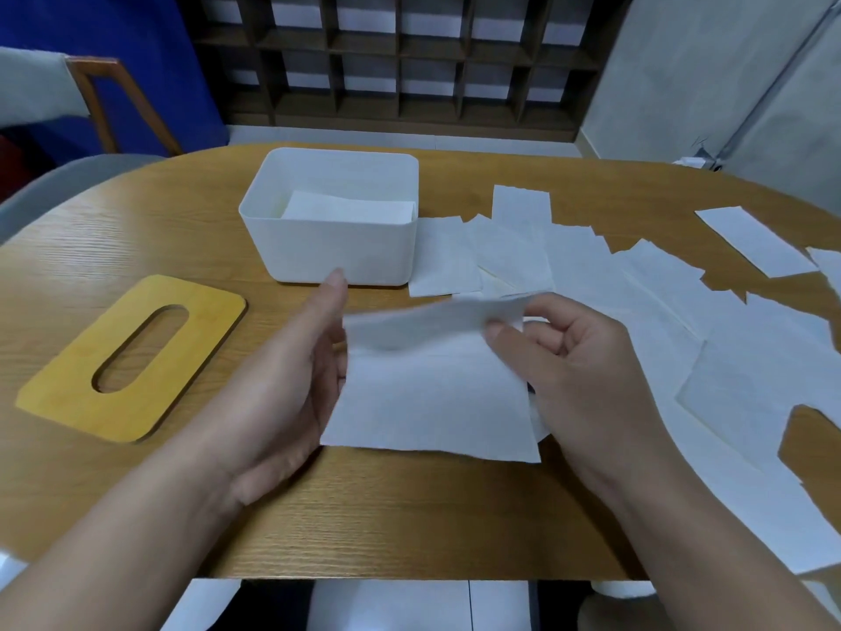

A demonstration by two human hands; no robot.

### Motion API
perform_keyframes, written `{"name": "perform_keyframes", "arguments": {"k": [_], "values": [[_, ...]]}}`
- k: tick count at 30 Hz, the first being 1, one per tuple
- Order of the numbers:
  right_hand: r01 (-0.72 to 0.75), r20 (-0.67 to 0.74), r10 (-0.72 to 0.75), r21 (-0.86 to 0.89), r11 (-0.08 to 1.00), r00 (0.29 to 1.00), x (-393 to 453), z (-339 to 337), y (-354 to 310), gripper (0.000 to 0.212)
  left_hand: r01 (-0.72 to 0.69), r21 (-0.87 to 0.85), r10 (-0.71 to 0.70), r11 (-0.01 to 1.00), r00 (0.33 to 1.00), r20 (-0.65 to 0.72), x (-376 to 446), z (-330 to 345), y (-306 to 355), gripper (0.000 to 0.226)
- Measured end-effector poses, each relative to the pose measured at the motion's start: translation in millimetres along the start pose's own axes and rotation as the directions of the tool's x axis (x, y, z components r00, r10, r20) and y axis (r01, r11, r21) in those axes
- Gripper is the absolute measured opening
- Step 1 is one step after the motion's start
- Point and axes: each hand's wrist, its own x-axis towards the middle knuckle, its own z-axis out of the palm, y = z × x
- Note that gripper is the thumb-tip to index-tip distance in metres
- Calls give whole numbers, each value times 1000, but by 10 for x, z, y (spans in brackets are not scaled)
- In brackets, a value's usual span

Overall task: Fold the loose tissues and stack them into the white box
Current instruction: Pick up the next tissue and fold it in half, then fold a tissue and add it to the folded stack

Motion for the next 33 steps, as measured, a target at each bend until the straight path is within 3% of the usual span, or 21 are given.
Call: {"name": "perform_keyframes", "arguments": {"k": [4,6,10,12,14,17,20,22,27,30,33], "values": [[-103,-73,111,94,990,991,16,5,-22,14,-100,38,99,994,994,46,11,1,-75,57],[-110,-112,123,117,987,986,32,17,-36,21,-193,77,193,978,981,3,14,-20,-118,47],[-77,-56,74,-43,996,996,32,0,-19,52,-356,299,383,885,923,-34,31,9,-174,97],[-5,54,13,-135,991,998,3,-20,-33,69,-406,453,472,794,881,-38,55,-5,-218,87],[78,156,-50,-181,980,986,-31,-32,-46,78,-393,632,551,668,832,-64,91,-65,-251,56],[192,157,-138,-414,890,978,-41,-44,30,61,-330,797,636,505,767,-85,108,-110,-292,27],[242,102,-221,-487,839,970,-38,-29,93,19,-364,791,682,492,726,-90,121,-125,-305,18],[237,77,-230,-497,835,970,-35,-16,87,3,-387,795,702,468,709,-67,135,-143,-310,17],[269,96,-256,-508,818,962,-36,-31,34,10,-424,792,702,439,713,-7,83,-160,-213,5],[263,135,-229,-341,903,964,-41,-65,3,11,-502,715,673,487,738,59,17,-184,-152,10],[140,140,-118,-156,978,983,-43,-54,-53,9,-482,644,617,594,787,20,-25,-170,-118,14]]}}
